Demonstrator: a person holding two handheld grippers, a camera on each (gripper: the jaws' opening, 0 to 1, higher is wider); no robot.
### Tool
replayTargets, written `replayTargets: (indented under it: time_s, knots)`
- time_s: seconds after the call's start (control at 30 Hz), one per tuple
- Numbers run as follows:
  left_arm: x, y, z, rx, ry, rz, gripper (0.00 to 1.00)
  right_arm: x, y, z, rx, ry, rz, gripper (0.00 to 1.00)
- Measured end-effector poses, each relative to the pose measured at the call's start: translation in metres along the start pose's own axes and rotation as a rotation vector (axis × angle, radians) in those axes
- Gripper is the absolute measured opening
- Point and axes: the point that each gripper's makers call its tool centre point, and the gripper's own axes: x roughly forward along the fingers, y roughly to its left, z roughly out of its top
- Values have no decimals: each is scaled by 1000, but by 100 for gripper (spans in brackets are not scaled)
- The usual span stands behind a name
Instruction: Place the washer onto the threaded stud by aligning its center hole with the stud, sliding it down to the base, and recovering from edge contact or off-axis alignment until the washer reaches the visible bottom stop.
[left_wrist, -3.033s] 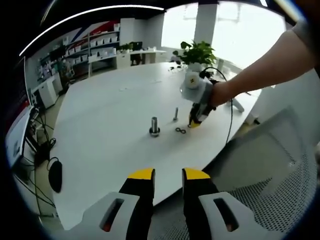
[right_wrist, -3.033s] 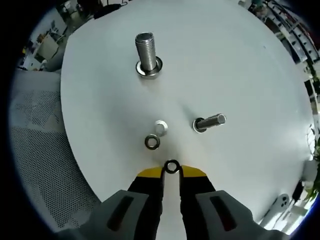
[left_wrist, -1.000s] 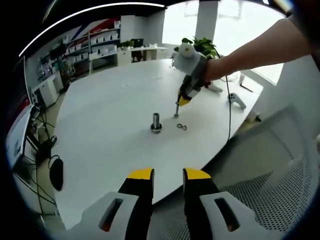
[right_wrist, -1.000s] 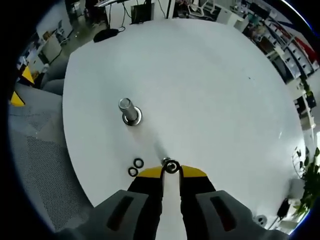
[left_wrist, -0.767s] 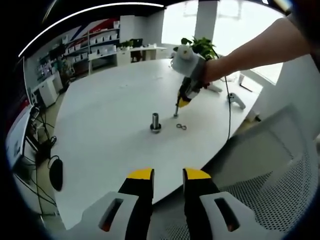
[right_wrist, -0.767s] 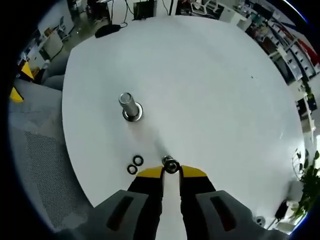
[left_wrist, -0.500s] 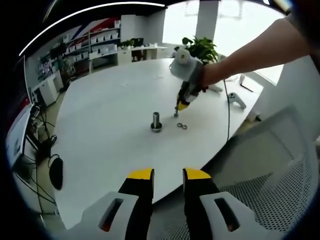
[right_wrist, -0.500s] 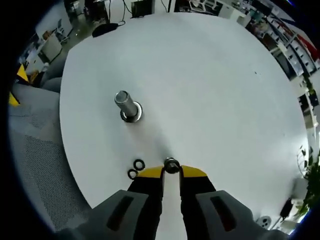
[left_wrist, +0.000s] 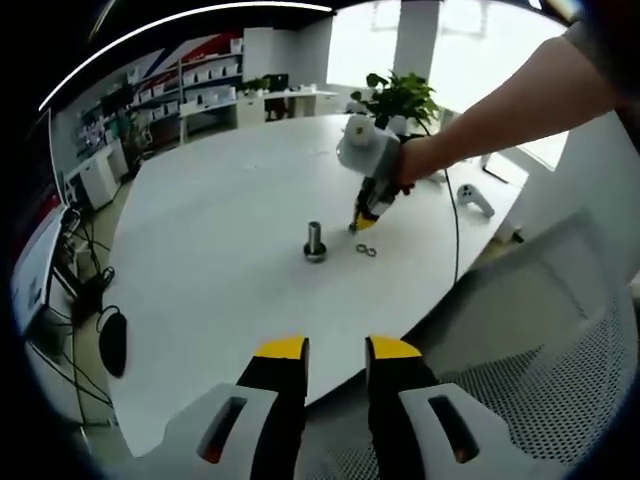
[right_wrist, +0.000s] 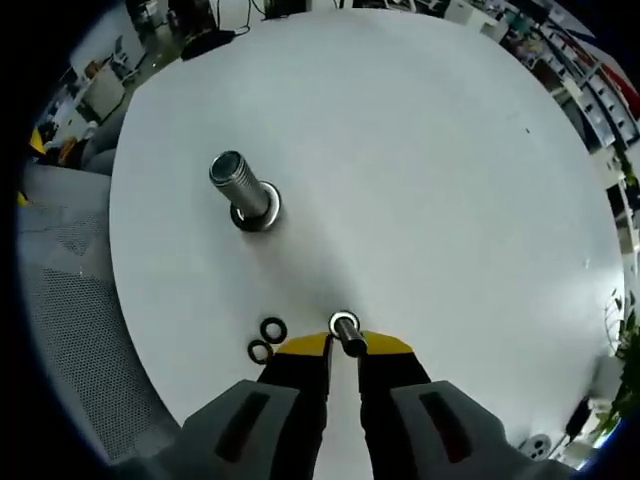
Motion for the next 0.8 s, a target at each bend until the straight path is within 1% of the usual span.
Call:
replayTargets:
  time_s: [0.1,0.17,0.27,0.4,0.5,0.57,0.63,0.7,0.8]
  knots:
    - [0,-1,0,6,-1,-4,20,0,2,-1,17,-3,8,10]
    - [0,-2,0,7,2,-7,20,-1,0,0,15,-6,-2,11]
    - [0,-2,1,7,-3,-7,20,-3,3,-1,22,-4,1,11]
    - [0,-3,1,12,-1,-9,20,-6,4,-6,20,2,-7,12]
    - [0,-2,1,11,-5,-7,20,-6,7,-11,38,5,0,14]
    - [-1,-2,2,9,-11,-4,20,-7,15,-13,45,3,8,17]
    - [-1,-2,3,9,-17,0,20,-8,26,-13,12,-3,30,18]
    - [-2,-1,3,10,-19,2,20,-8,35,-16,-26,11,44,19]
    - [-2,-1,4,10,-25,3,20,-11,43,-14,-20,-4,60,20]
